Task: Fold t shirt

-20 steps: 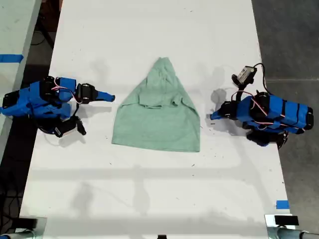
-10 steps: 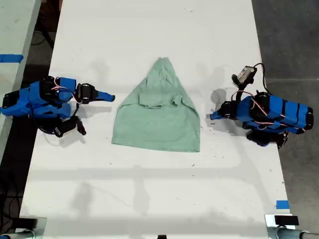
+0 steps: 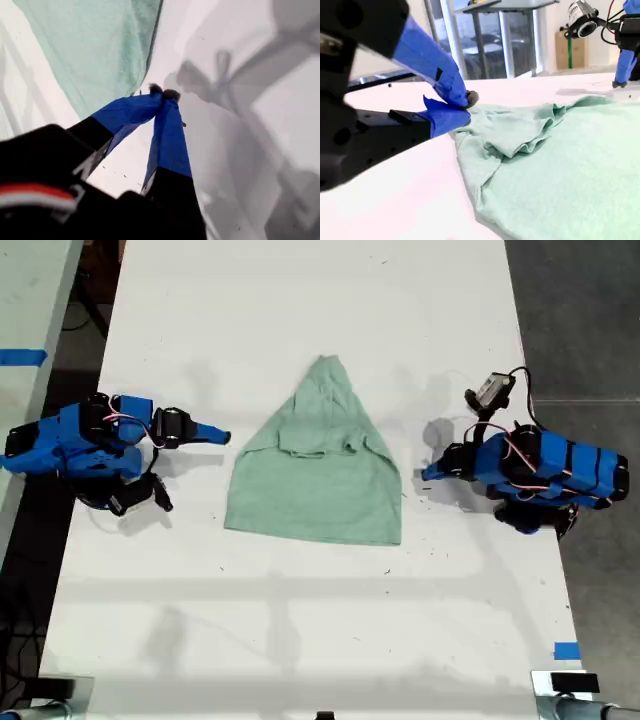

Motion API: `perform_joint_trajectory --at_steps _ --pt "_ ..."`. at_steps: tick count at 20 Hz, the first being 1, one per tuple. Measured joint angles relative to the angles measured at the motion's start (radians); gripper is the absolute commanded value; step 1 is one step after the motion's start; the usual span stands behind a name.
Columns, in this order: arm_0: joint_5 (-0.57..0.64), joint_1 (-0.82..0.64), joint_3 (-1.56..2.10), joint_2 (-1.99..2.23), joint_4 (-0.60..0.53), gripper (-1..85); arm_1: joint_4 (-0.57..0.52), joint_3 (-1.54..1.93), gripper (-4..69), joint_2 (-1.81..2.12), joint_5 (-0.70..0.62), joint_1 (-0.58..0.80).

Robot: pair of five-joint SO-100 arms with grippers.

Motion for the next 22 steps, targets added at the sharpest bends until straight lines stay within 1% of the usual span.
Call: perform_joint_trajectory --at_steps 3,6,10,13,17,20,22 --pt "-0.048 0.011 0.0 0.006 0.037 -0.1 0.0 0.0 -0.2 0.0 0.006 0.0" --pt "-0.051 0.006 0.0 0.006 0.06 -0.1 0.0 0.0 -0.2 0.0 -0.003 0.0" --pt "-0.051 -0.063 0.0 0.006 0.058 -0.1 0.0 0.0 -0.2 0.0 0.003 0.0" --pt "-0.051 -0.058 0.0 0.006 0.055 -0.1 0.0 0.0 -0.2 0.0 0.003 0.0" --pt "-0.018 -0.098 0.002 0.006 0.04 -0.1 0.0 0.0 -0.2 0.0 0.003 0.0" --pt "-0.032 -0.02 0.002 0.006 0.041 -0.1 0.0 0.0 -0.2 0.0 0.003 0.003" --pt "-0.043 -0.015 0.002 0.006 0.041 -0.1 0.0 0.0 -0.2 0.0 0.002 0.008"
